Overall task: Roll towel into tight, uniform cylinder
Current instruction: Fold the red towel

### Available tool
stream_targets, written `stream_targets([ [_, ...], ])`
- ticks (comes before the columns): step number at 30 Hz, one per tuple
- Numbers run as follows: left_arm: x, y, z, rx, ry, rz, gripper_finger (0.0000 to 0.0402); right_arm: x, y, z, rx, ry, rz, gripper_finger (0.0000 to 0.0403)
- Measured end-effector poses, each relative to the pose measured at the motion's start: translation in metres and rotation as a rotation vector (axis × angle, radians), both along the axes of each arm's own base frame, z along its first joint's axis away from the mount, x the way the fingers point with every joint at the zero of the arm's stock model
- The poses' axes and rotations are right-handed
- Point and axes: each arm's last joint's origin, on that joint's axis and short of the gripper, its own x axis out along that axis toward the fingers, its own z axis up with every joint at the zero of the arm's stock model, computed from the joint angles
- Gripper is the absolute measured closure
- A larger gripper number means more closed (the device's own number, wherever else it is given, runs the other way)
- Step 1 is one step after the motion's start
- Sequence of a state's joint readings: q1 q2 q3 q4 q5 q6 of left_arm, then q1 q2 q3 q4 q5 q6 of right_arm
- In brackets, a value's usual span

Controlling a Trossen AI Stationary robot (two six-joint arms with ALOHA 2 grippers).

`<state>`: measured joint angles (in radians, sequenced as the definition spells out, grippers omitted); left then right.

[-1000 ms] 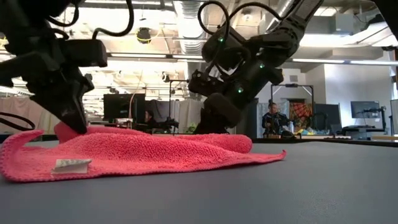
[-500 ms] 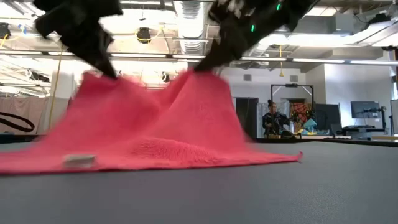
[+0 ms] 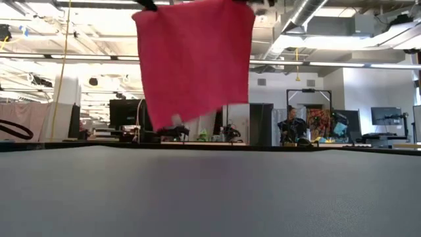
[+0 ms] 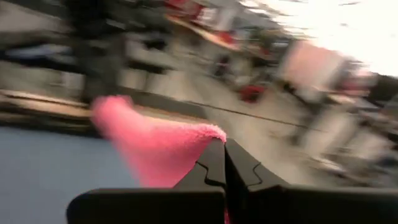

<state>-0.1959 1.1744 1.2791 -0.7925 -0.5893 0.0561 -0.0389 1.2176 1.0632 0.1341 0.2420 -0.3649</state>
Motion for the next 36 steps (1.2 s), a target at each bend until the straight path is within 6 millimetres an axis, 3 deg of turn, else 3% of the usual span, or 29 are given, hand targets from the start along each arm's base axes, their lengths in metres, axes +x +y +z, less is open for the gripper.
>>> stream_targets([
  [2,0.0,-0.01,-0.01,-0.073,0.022,-0.065,0.0401,-0.001,0.015,-0.008,0.063,0.084,0.113,0.0392],
  [5,0.002,-0.033,-0.045,-0.148,0.113,-0.121,0.0401,0.008,0.043,-0.039,0.205,0.299,0.232,0.0392],
  [12,-0.004,-0.1,-0.164,-0.367,0.267,-0.213,0.0401,0.046,0.139,-0.149,0.423,0.704,0.311,0.0392],
  [14,-0.005,-0.117,-0.189,-0.435,0.282,-0.233,0.0401,0.053,0.165,-0.183,0.436,0.77,0.327,0.0392],
  [17,-0.006,-0.14,-0.211,-0.477,0.322,-0.241,0.0401,0.06,0.194,-0.211,0.468,0.822,0.327,0.0392],
  [22,-0.001,-0.168,-0.226,-0.484,0.394,-0.269,0.0401,0.075,0.214,-0.221,0.511,0.862,0.319,0.0392],
  [27,0.002,-0.185,-0.226,-0.501,0.435,-0.317,0.0401,0.083,0.22,-0.197,0.557,0.914,0.342,0.0392],
  [32,0.001,-0.185,-0.223,-0.468,0.462,-0.305,0.0401,0.081,0.222,-0.181,0.549,0.976,0.311,0.0392],
  [36,0.004,-0.18,-0.217,-0.383,0.477,-0.303,0.0401,0.081,0.213,-0.179,0.478,0.976,0.183,0.0391],
])
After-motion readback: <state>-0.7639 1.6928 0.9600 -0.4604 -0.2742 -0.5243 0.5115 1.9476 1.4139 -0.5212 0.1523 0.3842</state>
